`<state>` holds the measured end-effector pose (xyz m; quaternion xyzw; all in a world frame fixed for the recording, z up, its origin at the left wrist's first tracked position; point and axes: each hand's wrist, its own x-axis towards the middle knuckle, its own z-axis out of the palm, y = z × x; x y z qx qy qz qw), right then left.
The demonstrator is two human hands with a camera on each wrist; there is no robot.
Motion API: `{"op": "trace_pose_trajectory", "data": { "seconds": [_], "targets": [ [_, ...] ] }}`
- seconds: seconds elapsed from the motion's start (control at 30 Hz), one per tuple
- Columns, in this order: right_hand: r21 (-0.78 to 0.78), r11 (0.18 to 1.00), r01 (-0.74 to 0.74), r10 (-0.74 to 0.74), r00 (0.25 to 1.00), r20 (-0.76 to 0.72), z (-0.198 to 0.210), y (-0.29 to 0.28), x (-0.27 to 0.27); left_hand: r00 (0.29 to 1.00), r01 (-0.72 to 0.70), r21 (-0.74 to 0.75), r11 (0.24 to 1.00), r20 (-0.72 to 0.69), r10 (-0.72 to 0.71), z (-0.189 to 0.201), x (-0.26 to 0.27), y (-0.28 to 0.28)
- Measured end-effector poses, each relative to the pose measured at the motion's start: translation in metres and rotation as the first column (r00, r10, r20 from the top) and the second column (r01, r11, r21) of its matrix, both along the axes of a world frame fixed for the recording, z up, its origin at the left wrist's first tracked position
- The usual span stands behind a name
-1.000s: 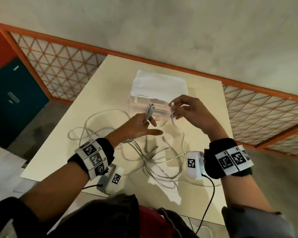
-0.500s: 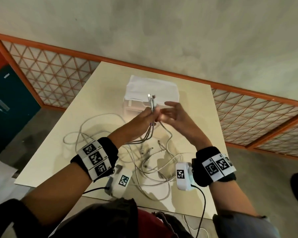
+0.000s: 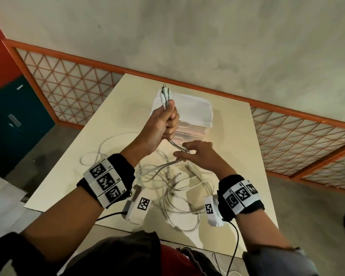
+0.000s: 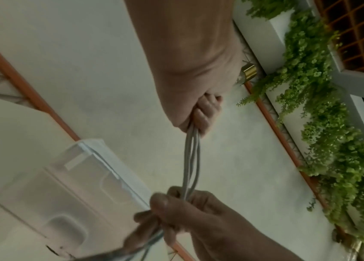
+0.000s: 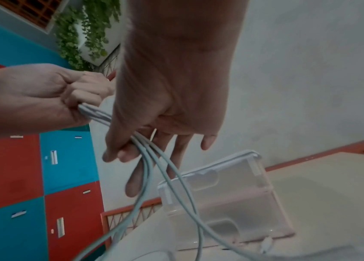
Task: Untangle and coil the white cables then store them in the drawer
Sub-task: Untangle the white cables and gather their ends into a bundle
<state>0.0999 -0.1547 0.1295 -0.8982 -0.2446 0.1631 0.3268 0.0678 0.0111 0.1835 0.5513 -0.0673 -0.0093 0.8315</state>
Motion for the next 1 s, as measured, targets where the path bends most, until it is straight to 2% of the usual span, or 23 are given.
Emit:
{"op": "trace_pose_trajectory", "data": {
  "seconds": [0.03,0.1,0.17,0.23,0.3,0.37,0.43,0.5,0.57,0.63,0.7,0.77,0.83,0.9,1.0],
  "targets": [
    [-0.014,1.000,0.013,-0.013,1.000,0.015,-0.002,-0.005,0.004,0.999,-0.038,0.023,0.999,-0.010,0.039,0.001,-0.001,0.002],
    [0.061,0.996,0.063,-0.060,0.997,-0.048,-0.004,-0.017,0.008,0.991,-0.134,0.115,0.984,-0.007,0.136,0.006,-0.004,0.007],
    [0.158,0.980,0.118,-0.103,0.990,-0.099,-0.004,-0.026,0.010,0.977,-0.214,0.316,0.924,0.072,0.202,0.004,-0.005,0.013],
    [0.213,0.963,0.163,-0.140,0.983,-0.119,0.000,-0.029,0.010,0.988,-0.157,0.561,0.813,0.081,0.134,-0.002,-0.008,0.017],
    [0.254,0.953,0.163,-0.142,0.985,-0.099,0.010,-0.025,0.010,1.000,-0.001,0.736,0.677,-0.019,0.022,-0.012,-0.011,0.015],
    [0.263,0.956,0.129,-0.120,0.991,-0.051,0.021,-0.020,0.010,0.996,0.086,0.837,0.541,-0.062,-0.062,-0.024,-0.010,0.009],
    [0.271,0.958,0.089,-0.092,0.996,-0.002,0.030,-0.017,0.009,0.996,0.059,0.890,0.451,-0.026,-0.080,-0.027,-0.009,0.006],
    [0.304,0.946,0.107,-0.103,0.994,-0.030,0.032,-0.021,0.011,0.999,-0.027,0.885,0.465,0.034,-0.007,-0.027,-0.003,0.008],
    [0.307,0.942,0.132,-0.105,0.989,-0.102,0.026,-0.030,0.014,0.989,-0.141,0.815,0.563,0.088,0.120,-0.026,0.002,0.016],
    [0.245,0.957,0.154,-0.123,0.983,-0.137,0.014,-0.043,0.017,0.962,-0.248,0.712,0.657,0.101,0.254,-0.026,0.007,0.027],
    [0.194,0.960,0.202,-0.173,0.973,-0.155,0.001,-0.054,0.018,0.937,-0.316,0.669,0.672,0.108,0.333,-0.029,0.009,0.035],
    [0.154,0.956,0.251,-0.227,0.961,-0.160,-0.008,-0.065,0.020,0.897,-0.393,0.683,0.616,0.138,0.420,-0.033,0.011,0.039],
    [0.122,0.950,0.288,-0.270,0.951,-0.149,-0.012,-0.074,0.023,0.851,-0.441,0.726,0.528,0.151,0.502,-0.041,0.014,0.046],
    [0.115,0.948,0.298,-0.281,0.949,-0.140,-0.010,-0.080,0.027,0.835,-0.382,0.799,0.465,0.082,0.544,-0.053,0.016,0.051],
    [0.165,0.947,0.275,-0.254,0.957,-0.138,0.001,-0.082,0.030,0.822,-0.184,0.902,0.391,-0.077,0.564,-0.071,0.014,0.057]
  ]
}}
